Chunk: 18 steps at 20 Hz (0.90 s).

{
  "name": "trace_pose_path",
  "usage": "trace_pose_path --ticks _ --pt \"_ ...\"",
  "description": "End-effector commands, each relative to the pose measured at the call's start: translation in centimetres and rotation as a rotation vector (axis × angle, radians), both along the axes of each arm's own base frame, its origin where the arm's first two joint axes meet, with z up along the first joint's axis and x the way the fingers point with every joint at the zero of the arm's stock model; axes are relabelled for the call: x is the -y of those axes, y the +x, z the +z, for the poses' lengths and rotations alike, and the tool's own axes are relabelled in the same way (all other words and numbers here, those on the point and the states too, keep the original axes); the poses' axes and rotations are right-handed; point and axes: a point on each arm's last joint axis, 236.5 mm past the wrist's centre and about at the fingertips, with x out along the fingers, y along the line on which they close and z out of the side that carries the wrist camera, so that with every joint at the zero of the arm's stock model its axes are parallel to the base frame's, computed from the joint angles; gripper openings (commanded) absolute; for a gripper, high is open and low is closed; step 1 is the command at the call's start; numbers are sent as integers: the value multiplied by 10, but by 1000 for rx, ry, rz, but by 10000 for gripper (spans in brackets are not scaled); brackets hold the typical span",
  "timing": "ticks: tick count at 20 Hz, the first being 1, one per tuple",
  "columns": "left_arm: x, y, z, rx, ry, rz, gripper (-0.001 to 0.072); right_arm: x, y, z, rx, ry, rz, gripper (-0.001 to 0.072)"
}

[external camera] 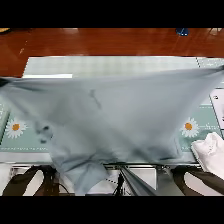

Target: Fold the shirts.

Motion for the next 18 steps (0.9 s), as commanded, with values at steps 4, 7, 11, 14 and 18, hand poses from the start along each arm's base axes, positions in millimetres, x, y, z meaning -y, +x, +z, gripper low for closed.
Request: trace_pose_path --ticks 4,7,11,14,18 --pt "-10 129 -115 -115 -168 15 19 0 108 -144 -203 19 20 20" --pt "-4 181 -145 -77 -274 41 19 -3 160 -166 -76 44 3 21" --pt "-19 232 -172 15 -249 141 20 -4 232 -157 195 99 -69 21" --pt "-21 258 -183 100 -182 155 19 -6 267 -154 319 164 -132 20" --pt "-28 287 -188 195 -140 232 19 -1 287 -169 363 169 -153 20"
